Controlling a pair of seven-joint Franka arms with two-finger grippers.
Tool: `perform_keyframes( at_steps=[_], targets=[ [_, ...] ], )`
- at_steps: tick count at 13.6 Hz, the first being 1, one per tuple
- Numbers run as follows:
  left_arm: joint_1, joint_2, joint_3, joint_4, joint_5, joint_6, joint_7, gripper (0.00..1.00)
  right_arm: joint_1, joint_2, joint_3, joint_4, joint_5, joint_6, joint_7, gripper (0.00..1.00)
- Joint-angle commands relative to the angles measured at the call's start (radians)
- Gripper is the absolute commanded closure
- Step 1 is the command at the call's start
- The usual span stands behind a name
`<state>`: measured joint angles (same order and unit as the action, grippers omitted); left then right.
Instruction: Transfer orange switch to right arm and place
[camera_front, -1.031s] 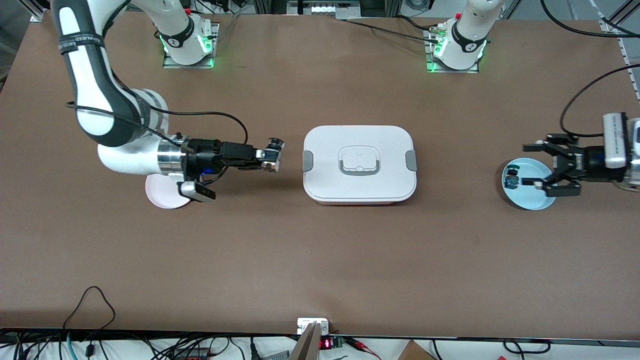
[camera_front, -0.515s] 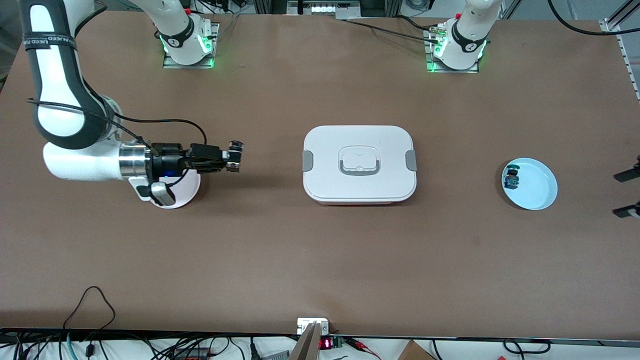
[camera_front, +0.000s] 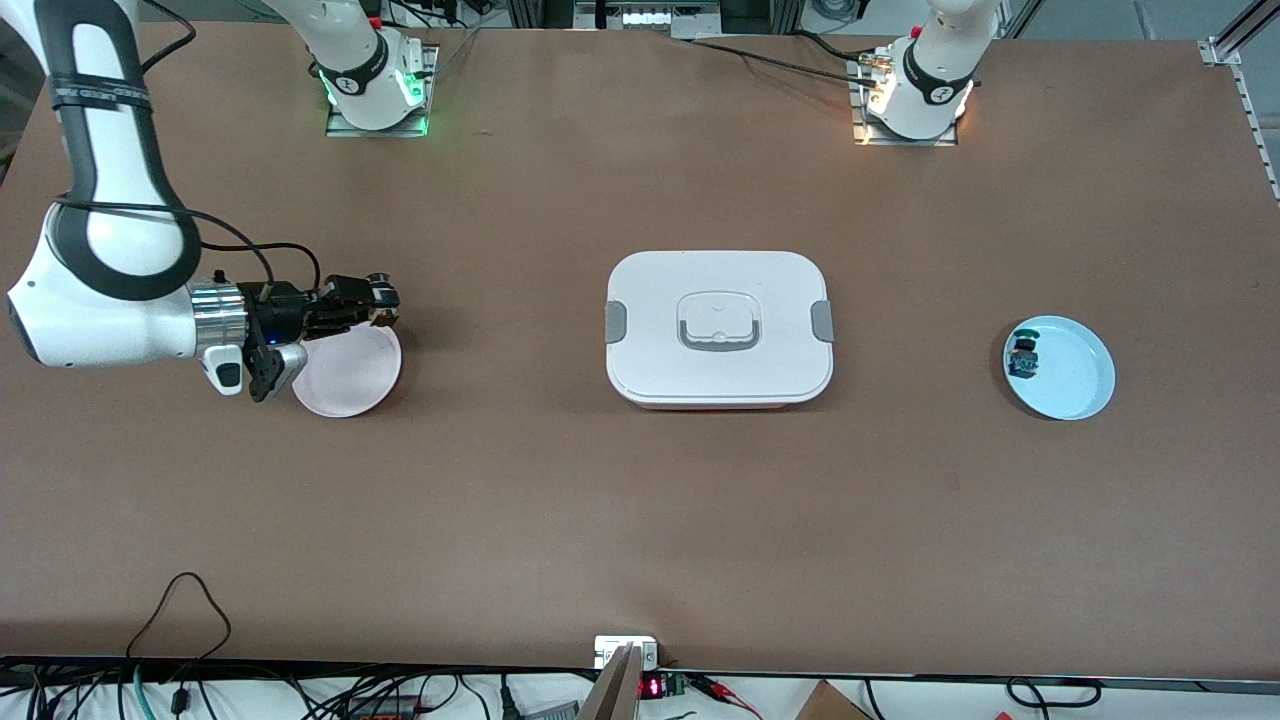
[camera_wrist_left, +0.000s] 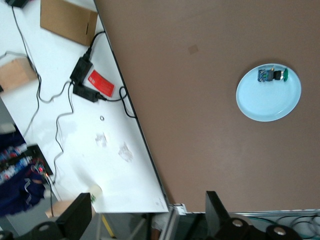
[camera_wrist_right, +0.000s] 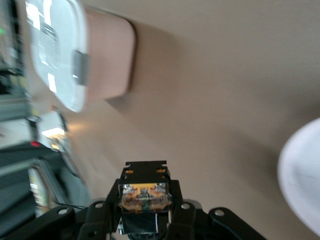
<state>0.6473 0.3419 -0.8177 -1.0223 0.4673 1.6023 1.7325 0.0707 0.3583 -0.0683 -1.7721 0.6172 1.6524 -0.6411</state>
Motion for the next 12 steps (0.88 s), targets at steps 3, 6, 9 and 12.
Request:
perform_keyframes(
  at_steps=[3, 6, 9, 12],
  targets=[
    [0.011, -0.086, -0.003, -0.016, 0.007, -0.245, -0.522, 0.0, 0.004, -0.002, 0.01, -0.024, -0.354, 0.183, -0.242, 1.0],
    [0.006, -0.115, -0.008, -0.016, -0.038, -0.433, -0.945, 0.0, 0.014, 0.014, 0.012, -0.07, -0.459, 0.329, -0.432, 1.0],
    [0.018, -0.135, 0.0, -0.022, -0.122, -0.496, -1.123, 0.0, 0.04, 0.013, 0.012, -0.131, -0.592, 0.472, -0.607, 1.0],
    [0.073, -0.155, 0.0, -0.088, -0.24, -0.493, -1.296, 0.0, 0.046, 0.021, 0.012, -0.181, -0.613, 0.567, -0.675, 1.0]
  ],
)
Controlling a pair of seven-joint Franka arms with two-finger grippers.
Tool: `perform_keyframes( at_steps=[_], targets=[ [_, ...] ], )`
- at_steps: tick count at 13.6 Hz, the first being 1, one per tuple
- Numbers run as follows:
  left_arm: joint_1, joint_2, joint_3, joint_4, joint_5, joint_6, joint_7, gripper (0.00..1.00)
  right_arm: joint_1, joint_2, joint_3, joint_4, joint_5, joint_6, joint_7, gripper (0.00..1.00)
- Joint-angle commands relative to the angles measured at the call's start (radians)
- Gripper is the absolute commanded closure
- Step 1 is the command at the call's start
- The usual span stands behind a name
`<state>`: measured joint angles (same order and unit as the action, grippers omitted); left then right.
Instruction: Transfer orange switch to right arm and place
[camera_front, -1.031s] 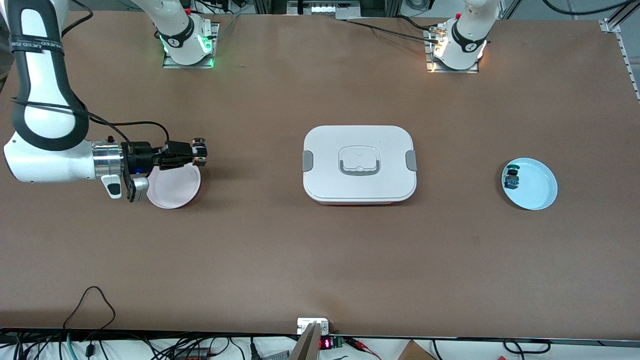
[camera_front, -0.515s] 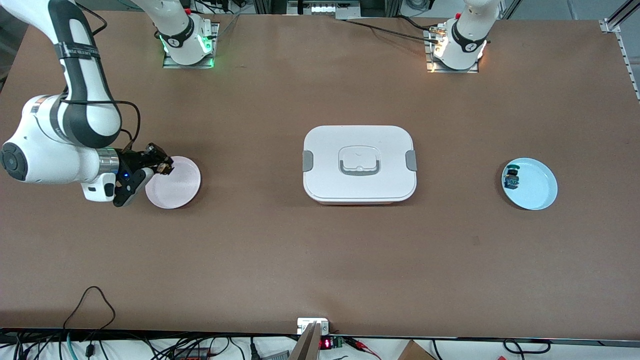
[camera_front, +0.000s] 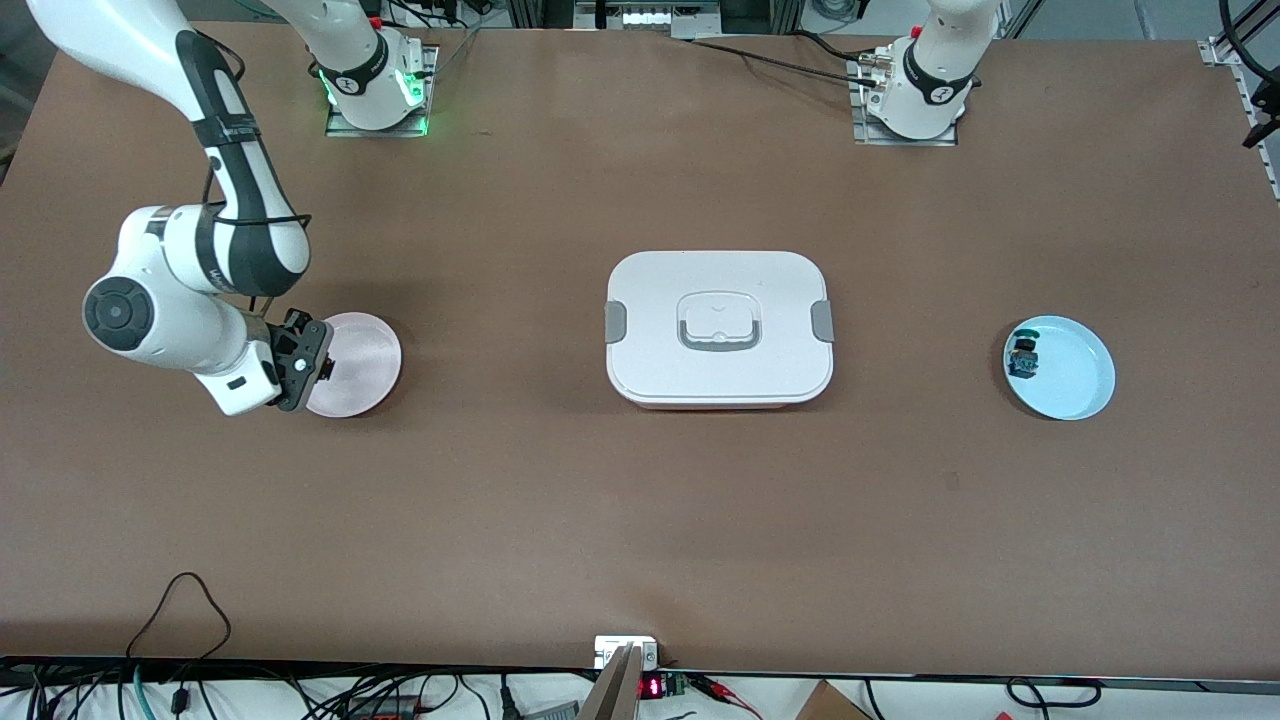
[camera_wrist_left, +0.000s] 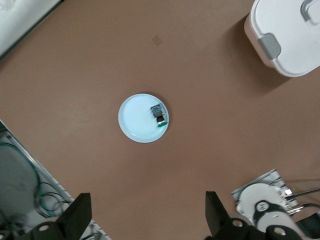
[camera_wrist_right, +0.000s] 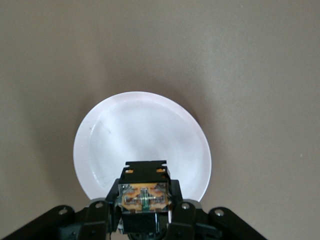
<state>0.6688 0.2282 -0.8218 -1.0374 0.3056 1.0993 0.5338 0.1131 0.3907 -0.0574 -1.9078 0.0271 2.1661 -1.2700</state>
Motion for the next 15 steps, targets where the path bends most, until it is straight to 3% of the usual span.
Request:
perform_keyframes(
  at_steps=[1, 5, 8, 11, 15],
  targets=[
    [0.076, -0.07, 0.004, -0.149, -0.118, 0.058, -0.147, 0.0, 0.005, -0.009, 0.001, -0.065, -0.023, 0.078, -0.046, 1.0],
    [0.208, -0.188, 0.004, -0.468, -0.261, 0.308, -0.169, 0.0, 0.013, -0.009, -0.001, -0.178, -0.038, 0.225, -0.051, 1.0],
    [0.212, -0.202, 0.006, -0.553, -0.276, 0.396, -0.17, 0.0, 0.028, -0.001, -0.001, -0.217, -0.047, 0.26, -0.051, 1.0],
    [0.213, -0.201, 0.006, -0.618, -0.278, 0.471, -0.17, 0.0, 0.028, 0.014, -0.001, -0.226, -0.137, 0.305, -0.045, 1.0],
    [0.221, -0.225, 0.012, -0.691, -0.296, 0.54, -0.169, 0.0, 0.028, 0.036, -0.001, -0.246, -0.141, 0.363, -0.045, 1.0]
  ],
)
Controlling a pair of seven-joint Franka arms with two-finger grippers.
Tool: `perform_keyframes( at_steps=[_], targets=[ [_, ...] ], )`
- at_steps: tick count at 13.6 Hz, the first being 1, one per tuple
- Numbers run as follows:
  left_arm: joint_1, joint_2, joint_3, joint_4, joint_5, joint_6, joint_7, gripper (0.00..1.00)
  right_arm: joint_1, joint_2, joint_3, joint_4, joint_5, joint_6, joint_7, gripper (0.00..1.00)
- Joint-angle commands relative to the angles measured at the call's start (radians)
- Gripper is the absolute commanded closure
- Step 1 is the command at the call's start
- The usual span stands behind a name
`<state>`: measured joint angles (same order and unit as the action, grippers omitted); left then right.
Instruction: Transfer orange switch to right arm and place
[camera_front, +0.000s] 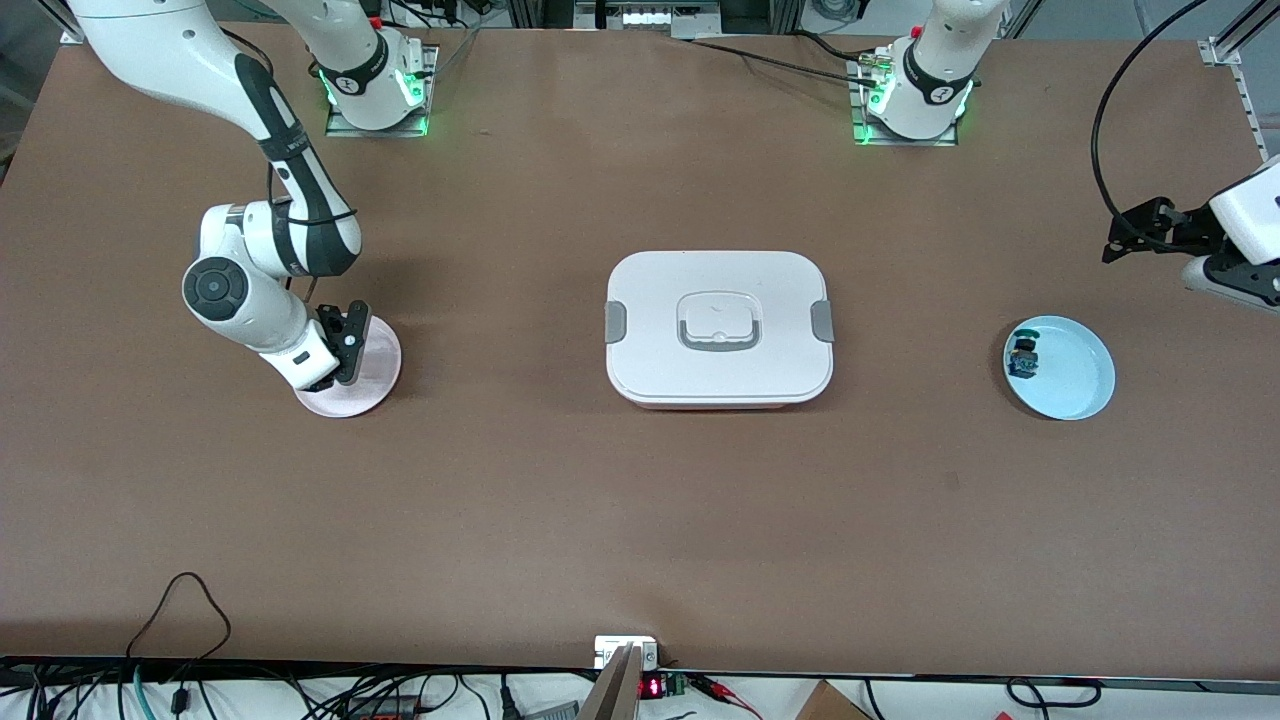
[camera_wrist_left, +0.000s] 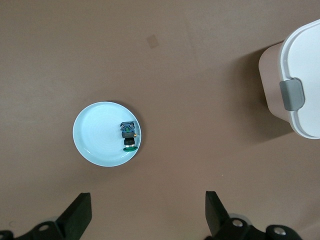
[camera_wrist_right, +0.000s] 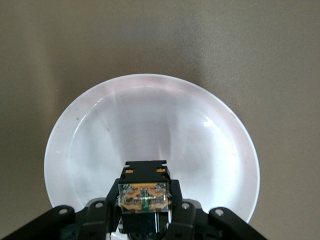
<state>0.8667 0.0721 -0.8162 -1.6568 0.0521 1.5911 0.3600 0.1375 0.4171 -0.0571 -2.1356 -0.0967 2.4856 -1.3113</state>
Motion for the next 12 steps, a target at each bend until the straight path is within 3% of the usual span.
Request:
perform_keyframes(
  at_steps=[1, 3, 4, 5, 6, 8, 10, 12],
  targets=[
    [0.015, -0.092, 0.011, -0.099, -0.044, 0.065, 0.005, 0.0, 0.004, 0.012, -0.001, -0.026, -0.017, 0.062, -0.003, 1.0],
    [-0.021, -0.11, 0.049, -0.122, -0.073, 0.082, 0.004, 0.0, 0.004, 0.012, -0.001, -0.032, -0.017, 0.068, -0.002, 1.0],
    [-0.094, -0.112, 0.116, -0.126, -0.074, 0.082, 0.0, 0.0, 0.004, 0.012, -0.001, -0.033, -0.017, 0.068, 0.003, 0.95],
    [-0.191, -0.11, 0.206, -0.127, -0.072, 0.084, -0.015, 0.0, 0.004, 0.011, -0.001, -0.033, -0.017, 0.065, 0.01, 0.66],
    [-0.272, -0.109, 0.282, -0.132, -0.072, 0.082, -0.033, 0.0, 0.004, 0.008, -0.001, -0.035, -0.015, 0.059, 0.001, 0.01],
    [-0.372, -0.109, 0.379, -0.141, -0.072, 0.082, -0.058, 0.0, 0.004, -0.01, 0.0, -0.038, -0.015, 0.05, 0.0, 0.0],
    [-0.431, -0.11, 0.423, -0.143, -0.072, 0.081, -0.107, 0.0, -0.001, -0.053, 0.0, -0.03, -0.011, 0.004, 0.009, 0.0],
    [-0.561, -0.109, 0.541, -0.141, -0.072, 0.081, -0.124, 0.0, 0.001, -0.095, 0.0, -0.006, 0.003, -0.048, 0.014, 0.0]
  ],
)
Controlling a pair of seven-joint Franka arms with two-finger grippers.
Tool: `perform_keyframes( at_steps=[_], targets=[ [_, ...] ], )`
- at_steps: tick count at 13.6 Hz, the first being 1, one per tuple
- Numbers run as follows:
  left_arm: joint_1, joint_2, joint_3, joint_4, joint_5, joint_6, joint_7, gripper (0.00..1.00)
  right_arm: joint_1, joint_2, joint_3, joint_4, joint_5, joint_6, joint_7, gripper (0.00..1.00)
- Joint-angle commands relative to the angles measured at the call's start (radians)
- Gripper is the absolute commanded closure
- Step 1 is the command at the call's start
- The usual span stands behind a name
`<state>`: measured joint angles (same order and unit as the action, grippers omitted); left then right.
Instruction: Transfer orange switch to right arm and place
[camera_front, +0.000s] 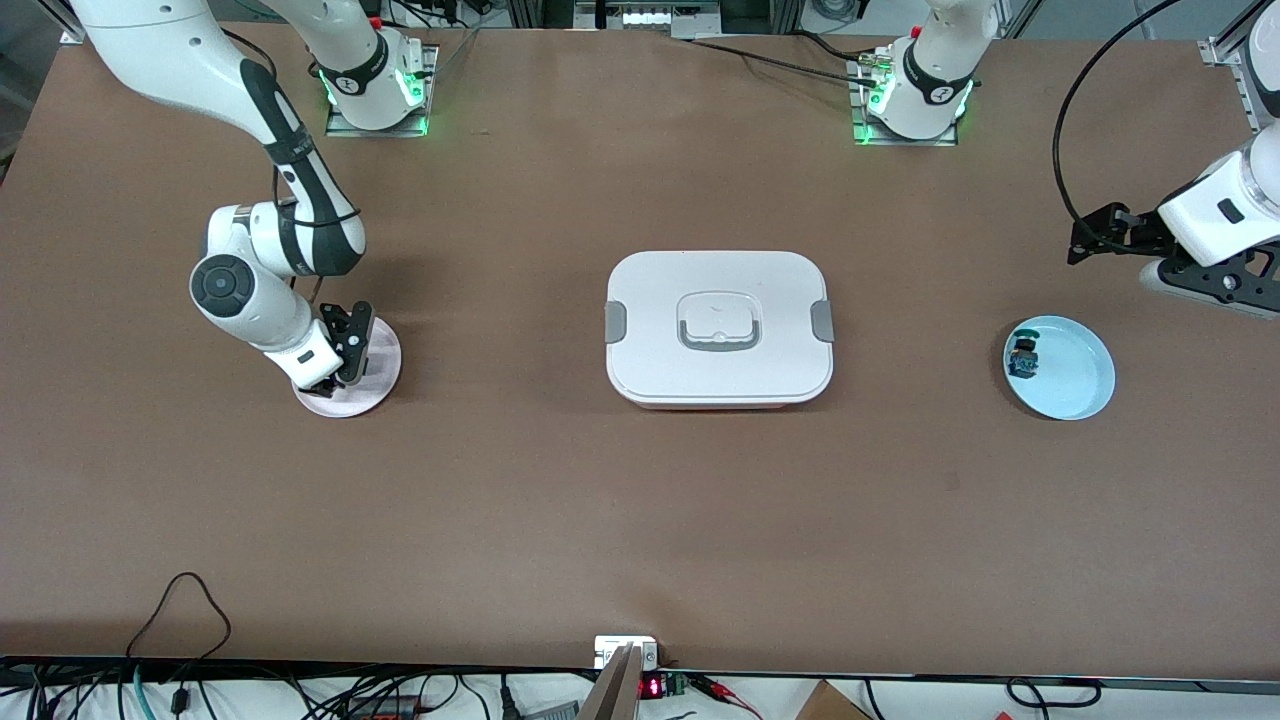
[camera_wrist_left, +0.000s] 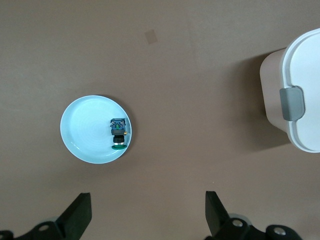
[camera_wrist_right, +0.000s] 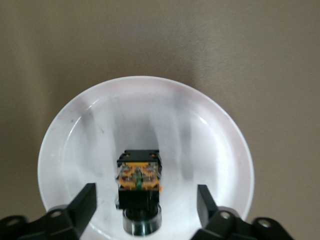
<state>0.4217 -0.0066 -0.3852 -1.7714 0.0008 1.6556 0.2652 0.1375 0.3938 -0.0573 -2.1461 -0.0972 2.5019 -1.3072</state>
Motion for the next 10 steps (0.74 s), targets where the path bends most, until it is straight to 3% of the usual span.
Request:
perform_keyframes(
  at_steps=[1, 3, 8, 10],
  targets=[
    [-0.173, -0.029, 0.165, -0.025, -0.021, 0.016, -0.029, 0.0, 0.001, -0.09, 0.001, 0.023, 0.005, -0.086, 0.011, 0.0],
    [-0.262, -0.029, 0.254, -0.019, -0.021, 0.007, -0.031, 0.0, -0.004, -0.118, -0.001, 0.075, 0.008, -0.15, 0.041, 0.0],
    [-0.369, -0.01, 0.374, 0.092, -0.013, -0.079, -0.034, 0.0, -0.006, -0.168, -0.001, 0.267, 0.086, -0.437, 0.277, 0.0],
    [-0.409, -0.009, 0.402, 0.095, -0.012, -0.079, -0.032, 0.0, -0.006, -0.188, -0.001, 0.33, 0.125, -0.535, 0.394, 0.0]
  ],
)
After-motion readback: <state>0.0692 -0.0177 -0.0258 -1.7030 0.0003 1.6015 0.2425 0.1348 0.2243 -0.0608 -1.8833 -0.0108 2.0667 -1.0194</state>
